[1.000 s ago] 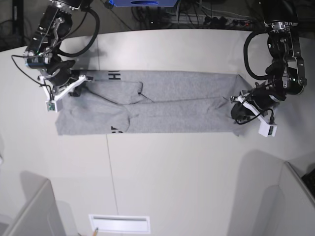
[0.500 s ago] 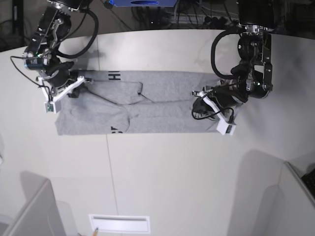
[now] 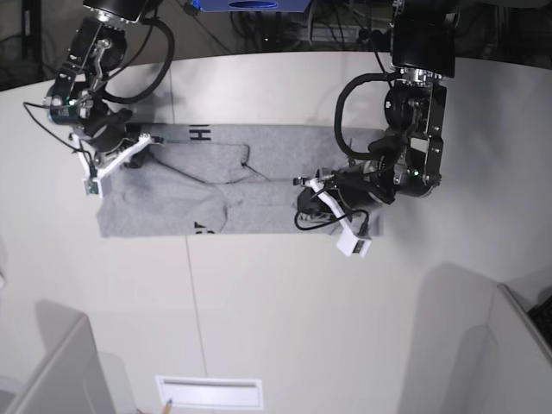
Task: Fold the T-shirt properly
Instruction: 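Fold the strip end with the left gripper over toward the right gripper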
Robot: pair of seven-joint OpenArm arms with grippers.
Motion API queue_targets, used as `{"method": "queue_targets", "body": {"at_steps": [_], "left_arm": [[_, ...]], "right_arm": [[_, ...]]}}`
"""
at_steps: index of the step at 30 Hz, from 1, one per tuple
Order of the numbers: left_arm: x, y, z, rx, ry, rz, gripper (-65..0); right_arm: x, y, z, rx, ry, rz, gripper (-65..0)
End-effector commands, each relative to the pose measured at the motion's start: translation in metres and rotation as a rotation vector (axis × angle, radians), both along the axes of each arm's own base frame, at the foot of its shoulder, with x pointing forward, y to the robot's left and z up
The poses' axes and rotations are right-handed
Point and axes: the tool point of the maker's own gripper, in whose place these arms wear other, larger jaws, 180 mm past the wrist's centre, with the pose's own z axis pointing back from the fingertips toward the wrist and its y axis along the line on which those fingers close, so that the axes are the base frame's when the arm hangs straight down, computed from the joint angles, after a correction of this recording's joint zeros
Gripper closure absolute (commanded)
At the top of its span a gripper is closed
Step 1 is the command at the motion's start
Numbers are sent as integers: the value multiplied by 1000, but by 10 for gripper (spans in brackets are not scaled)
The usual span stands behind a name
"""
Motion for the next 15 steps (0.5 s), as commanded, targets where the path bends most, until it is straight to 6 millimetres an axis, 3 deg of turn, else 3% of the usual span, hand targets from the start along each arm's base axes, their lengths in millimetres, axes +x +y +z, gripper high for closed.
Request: {"method": "queue_targets", "body": {"at_steps": [1, 3, 15], "left_arm": [[11, -3, 11, -23, -36, 3, 0], [10, -6, 4, -23, -12, -3, 0], [10, -19, 5, -55, -4, -7, 0]], "right_arm": [[9, -3, 11, -4, -49, -5, 0], [8, -3, 10, -3, -44, -5, 0], [9, -3, 10, -3, -47, -5, 0]]}}
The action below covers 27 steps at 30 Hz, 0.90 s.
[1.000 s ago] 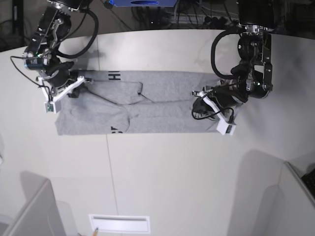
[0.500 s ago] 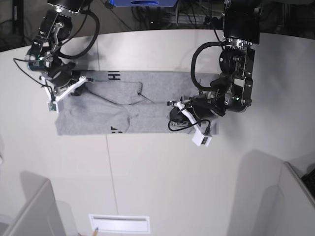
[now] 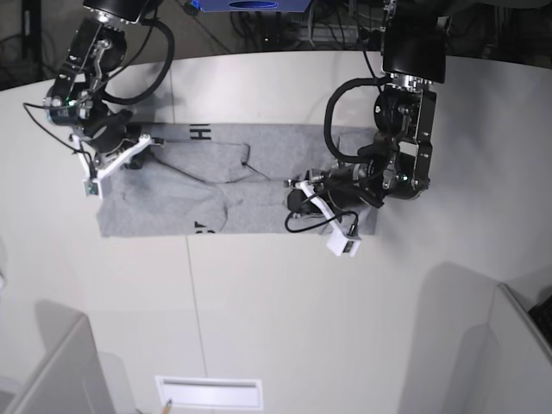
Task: Fold the T-shirt properly
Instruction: 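Fold the strip end with the left gripper over toward the right gripper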
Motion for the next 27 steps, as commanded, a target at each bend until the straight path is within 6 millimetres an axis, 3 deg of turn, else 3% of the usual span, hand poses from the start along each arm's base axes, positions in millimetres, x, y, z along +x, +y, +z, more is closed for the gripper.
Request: {"method": "queue_targets", "body": {"at_steps": [1, 12, 18, 27], "left_arm": [[9, -8, 15, -36, -44, -1, 0], [7, -14, 14, -49, -35, -5, 0], [3, -12, -4, -44, 24, 3, 0], [1, -10, -9, -45, 44, 8, 0]], "right_arm": [[9, -3, 10, -6, -45, -5, 0], [11, -1, 11, -1, -51, -6, 0], [11, -1, 11, -1, -51, -6, 0], [11, -2, 11, -3, -51, -6, 0]]}}
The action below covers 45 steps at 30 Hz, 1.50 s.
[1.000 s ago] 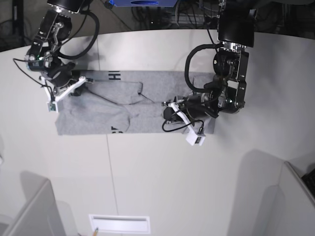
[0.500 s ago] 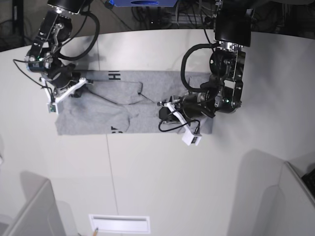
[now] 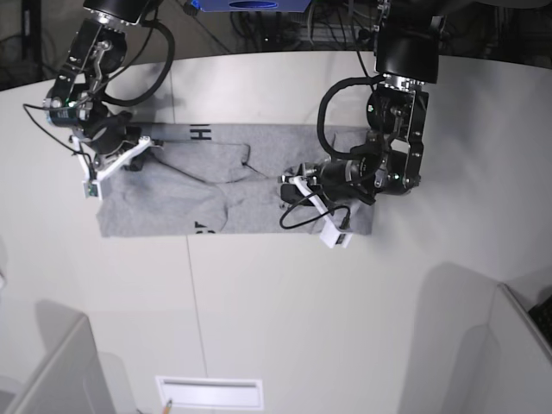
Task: Fold the T-shirt properly
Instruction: 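Fold the strip end with the left gripper over toward the right gripper, then release the folded end with the left gripper and lift away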
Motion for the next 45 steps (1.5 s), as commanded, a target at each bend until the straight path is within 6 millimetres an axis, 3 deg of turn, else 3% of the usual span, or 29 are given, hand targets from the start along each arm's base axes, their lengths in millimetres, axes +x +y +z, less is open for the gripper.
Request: {"method": "queue_targets", "body": {"at_steps": [1, 3, 10, 17, 22, 30, 32, 38, 40, 42, 43, 45], "left_arm": [[10, -2, 10, -21, -30, 5, 0], [14, -2, 8, -22, -20, 6, 0], [13, -7, 4, -38, -1, 8, -207], [10, -26, 14, -80, -15, -5, -339], [7, -37, 26, -110, -43, -12, -352], [-21, -94, 30, -128, -42, -183, -347], [-16, -95, 34, -138, -50, -170, -346], [2, -62, 51, -141, -109, -68, -331], [4, -27, 47, -99, -122, -6, -239], [5, 13, 44, -51, -134, 68, -56], [2, 37, 41, -20, -132, 110, 0], [0, 81, 41, 34, -144, 200, 0]], "right_arm": [[8, -3, 10, -4, -45, -6, 0], [9, -2, 10, -4, -45, -4, 0], [8, -2, 10, -4, -43, -4, 0], [6, -2, 8, -5, -32, -2, 0], [8, -3, 9, -8, -37, -2, 0], [7, -3, 9, -7, -37, -2, 0], [7, -3, 9, -7, -37, -2, 0], [6, -3, 8, -7, -32, -2, 0], [8, -4, 10, -9, -42, -4, 0], [10, -16, 15, -18, -58, -38, 0], [11, -25, 18, -22, -63, -69, 0], [16, -41, 24, -24, -79, -118, 0]]}}
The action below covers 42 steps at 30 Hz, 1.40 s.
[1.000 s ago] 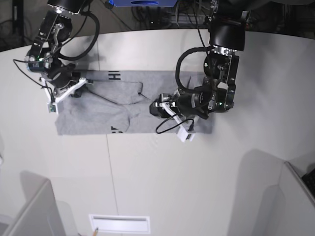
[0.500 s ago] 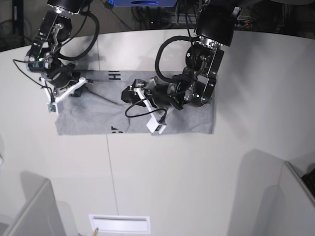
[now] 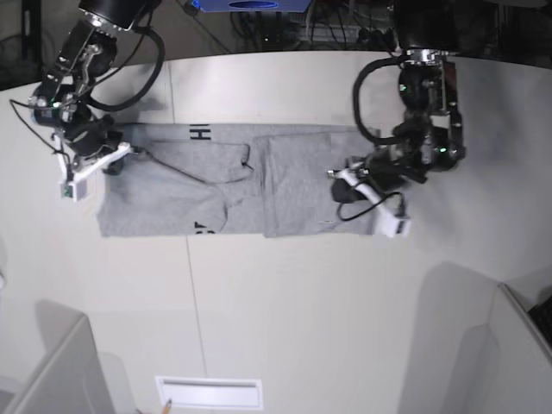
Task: Fold the T-shirt properly
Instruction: 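Release the folded end with the left gripper and lift away, then grasp the folded shirt edges with both grippers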
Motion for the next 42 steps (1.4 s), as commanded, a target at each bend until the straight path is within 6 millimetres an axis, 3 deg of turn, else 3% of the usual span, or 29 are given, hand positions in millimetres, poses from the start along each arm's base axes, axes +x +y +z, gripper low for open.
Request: {"method": "queue_targets", "body": {"at_steps": [1, 3, 6, 7, 8, 13, 18, 23, 25, 29, 33, 42], "left_arm": [[10, 18, 20, 5, -70, 45, 0], [3, 59, 22, 56, -73, 125, 0], [-13, 114, 28, 140, -76, 225, 0], [-21, 131, 28, 167, -69, 259, 0], [-28, 150, 30, 195, -65, 294, 0], [-58, 211, 41, 321, -86, 353, 0], [-78, 245, 51, 374, -86, 424, 0], [-86, 244, 47, 395, -77, 383, 0], [-84, 244, 48, 394, -81, 382, 0], [-75, 237, 48, 380, -94, 370, 0], [-66, 227, 37, 455, -65, 306, 0], [-23, 158, 6, 554, -88, 97, 0]], "right_arm": [[15, -5, 17, -1, -63, -11, 0], [22, -16, 25, -9, -61, -30, 0], [32, -33, 32, -29, -21, -19, -341], [36, -36, 32, -25, -11, -17, -425], [41, -37, 30, -16, -7, -15, -470], [59, -41, -3, 42, 56, 64, -465], [72, -49, -24, 105, 98, 71, -468], [65, -67, -33, 208, 120, -41, -471], [56, -62, -39, 230, 160, -27, -470], [35, -31, -57, 247, 233, 108, -467], [23, -1, -70, 296, 265, 136, -467], [11, 32, -79, 354, 320, 182, -467]]}}
